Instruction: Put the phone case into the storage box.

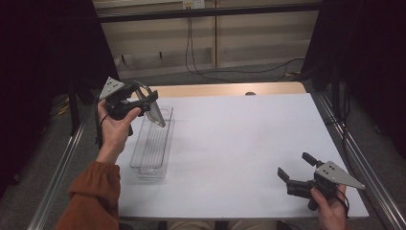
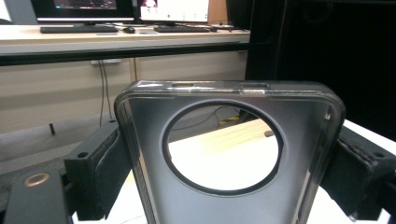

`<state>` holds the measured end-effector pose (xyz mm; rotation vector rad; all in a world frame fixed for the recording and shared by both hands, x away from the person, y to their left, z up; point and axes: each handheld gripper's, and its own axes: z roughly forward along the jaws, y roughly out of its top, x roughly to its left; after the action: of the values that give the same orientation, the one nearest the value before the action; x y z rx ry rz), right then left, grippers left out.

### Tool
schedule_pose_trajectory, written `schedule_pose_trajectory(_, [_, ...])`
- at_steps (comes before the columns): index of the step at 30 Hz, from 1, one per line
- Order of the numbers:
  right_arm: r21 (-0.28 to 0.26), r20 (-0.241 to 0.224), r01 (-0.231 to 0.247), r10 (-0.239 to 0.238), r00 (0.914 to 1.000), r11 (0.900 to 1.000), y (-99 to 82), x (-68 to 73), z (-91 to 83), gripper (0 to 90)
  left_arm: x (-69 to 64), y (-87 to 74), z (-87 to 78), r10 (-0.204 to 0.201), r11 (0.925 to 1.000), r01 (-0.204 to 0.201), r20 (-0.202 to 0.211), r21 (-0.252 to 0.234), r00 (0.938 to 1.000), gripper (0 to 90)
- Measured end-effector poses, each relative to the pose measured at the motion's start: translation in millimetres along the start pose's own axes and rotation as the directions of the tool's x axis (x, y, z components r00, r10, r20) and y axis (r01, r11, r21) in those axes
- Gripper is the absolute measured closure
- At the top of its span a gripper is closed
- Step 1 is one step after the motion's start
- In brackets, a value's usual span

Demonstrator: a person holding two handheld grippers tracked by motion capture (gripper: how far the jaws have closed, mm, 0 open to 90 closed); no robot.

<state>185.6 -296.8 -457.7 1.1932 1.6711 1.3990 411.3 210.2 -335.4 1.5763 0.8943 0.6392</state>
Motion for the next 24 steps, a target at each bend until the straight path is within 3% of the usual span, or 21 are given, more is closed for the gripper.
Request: schedule_pose_trajectory(24, [0.003, -0.016, 0.024, -0.024, 0.9996, 0.9997, -1.3, 0.6, 0.2, 0.0, 4.9, -16.3, 33.1, 0.031, 0.9991, -0.028, -0.078, 0.032, 0.9965, 12.1])
